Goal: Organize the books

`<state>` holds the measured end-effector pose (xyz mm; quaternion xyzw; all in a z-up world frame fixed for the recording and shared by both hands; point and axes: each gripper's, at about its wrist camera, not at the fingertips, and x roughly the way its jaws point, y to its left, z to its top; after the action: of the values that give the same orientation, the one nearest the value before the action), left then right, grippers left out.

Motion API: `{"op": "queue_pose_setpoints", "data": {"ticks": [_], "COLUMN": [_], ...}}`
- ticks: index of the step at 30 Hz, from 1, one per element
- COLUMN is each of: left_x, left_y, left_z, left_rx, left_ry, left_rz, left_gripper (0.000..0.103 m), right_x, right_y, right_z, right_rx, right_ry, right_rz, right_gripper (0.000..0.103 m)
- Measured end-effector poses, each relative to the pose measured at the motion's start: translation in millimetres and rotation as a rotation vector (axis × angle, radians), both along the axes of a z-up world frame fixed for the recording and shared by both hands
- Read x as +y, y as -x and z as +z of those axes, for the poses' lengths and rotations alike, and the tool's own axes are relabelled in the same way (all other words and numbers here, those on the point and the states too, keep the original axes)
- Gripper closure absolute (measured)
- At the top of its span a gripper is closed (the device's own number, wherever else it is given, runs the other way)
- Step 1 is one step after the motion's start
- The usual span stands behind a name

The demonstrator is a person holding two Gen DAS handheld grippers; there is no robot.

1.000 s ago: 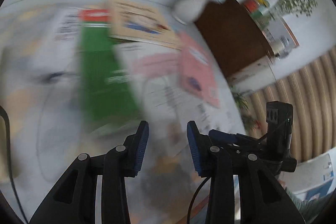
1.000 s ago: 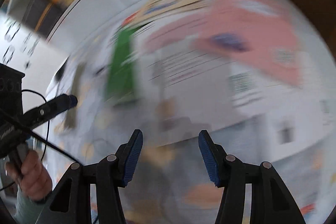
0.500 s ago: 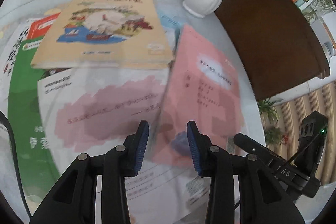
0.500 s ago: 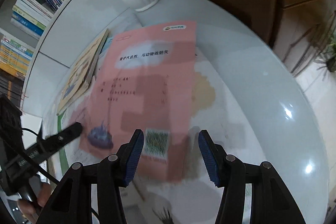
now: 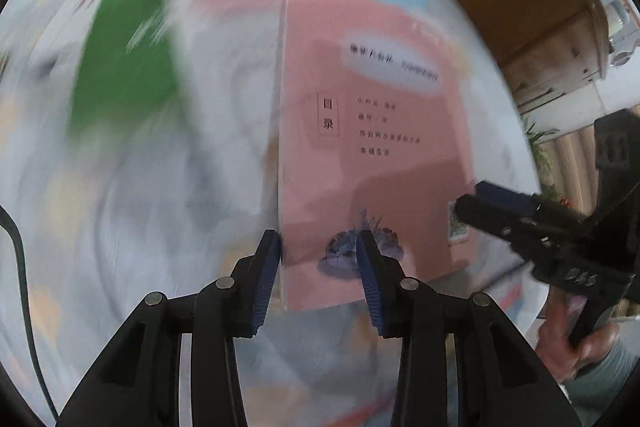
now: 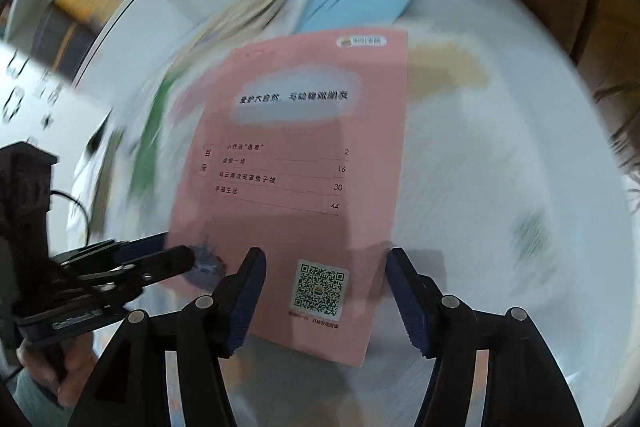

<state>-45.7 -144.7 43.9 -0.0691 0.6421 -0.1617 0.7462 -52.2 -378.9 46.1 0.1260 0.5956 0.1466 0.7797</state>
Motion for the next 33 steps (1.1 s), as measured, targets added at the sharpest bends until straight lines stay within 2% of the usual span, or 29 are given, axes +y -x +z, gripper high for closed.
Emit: {"op": "queue_pose_setpoints", "data": {"ticks": [2, 4, 7, 10, 13, 15, 17, 19, 23, 25, 28, 30, 31, 33], "left_x": [18.9, 34.6, 52.5, 76.0, 90.8, 97.0, 95.4, 92.1, 85.7, 83.3, 90.2, 102.2, 112.1, 137.5], "left_y": [25.4, 43.4, 47.9, 42.6, 35.0, 30.6, 21.6, 16.7, 13.6, 10.0, 8.5, 13.5, 15.6, 21.0], "left_z": [-5.8, -5.9, -2.4, -0.2, -2.3, -5.6, -9.4, -8.0, -8.8, -12.7, -16.8, -14.1, -9.7, 1.4], "left_rx": [0.05, 0.062, 0.065, 0.049, 0.026, 0.026, 0.03, 0.027, 0.01, 0.016, 0.038, 0.038, 0.022, -0.008], "left_ry": [0.012, -0.002, -0.027, 0.012, 0.024, 0.068, 0.097, 0.129, 0.111, 0.14, 0.211, 0.224, 0.213, 0.202], "left_rz": [0.024, 0.037, 0.052, 0.097, 0.168, 0.196, 0.195, 0.149, 0.104, 0.105, 0.113, 0.128, 0.139, 0.175], "left_gripper": [0.068, 0.068, 0.068, 0.068, 0.068, 0.068, 0.068, 0.068, 0.067, 0.067, 0.067, 0.067, 0.068, 0.067], "right_x": [16.7, 32.4, 54.1, 60.2, 44.2, 30.2, 29.3, 34.3, 48.6, 45.5, 29.3, 30.1, 35.6, 59.4], "right_y": [23.7, 37.1, 46.9, 54.5, 52.1, 40.3, 27.1, 21.0, 16.8, 17.6, 17.5, 21.6, 20.8, 15.1], "right_z": [-3.8, -4.2, -3.7, -8.0, -18.1, -23.2, -28.5, -26.9, -21.8, -19.2, -1.7, 21.7, 32.6, 65.9], "right_rx": [0.027, 0.033, 0.051, 0.098, 0.123, 0.123, 0.112, 0.077, 0.068, 0.076, 0.065, 0.036, 0.017, -0.051], "right_ry": [-0.036, -0.039, -0.049, -0.103, -0.126, -0.189, -0.245, -0.262, -0.248, -0.294, -0.499, -0.627, -0.642, -0.59], "right_rz": [0.039, 0.051, 0.108, 0.174, 0.095, -0.006, -0.056, -0.063, -0.042, -0.053, -0.093, -0.076, -0.054, 0.038], "right_gripper": [0.041, 0.041, 0.041, 0.044, 0.045, 0.045, 0.042, 0.038, 0.036, 0.036, 0.038, 0.039, 0.039, 0.039]}}
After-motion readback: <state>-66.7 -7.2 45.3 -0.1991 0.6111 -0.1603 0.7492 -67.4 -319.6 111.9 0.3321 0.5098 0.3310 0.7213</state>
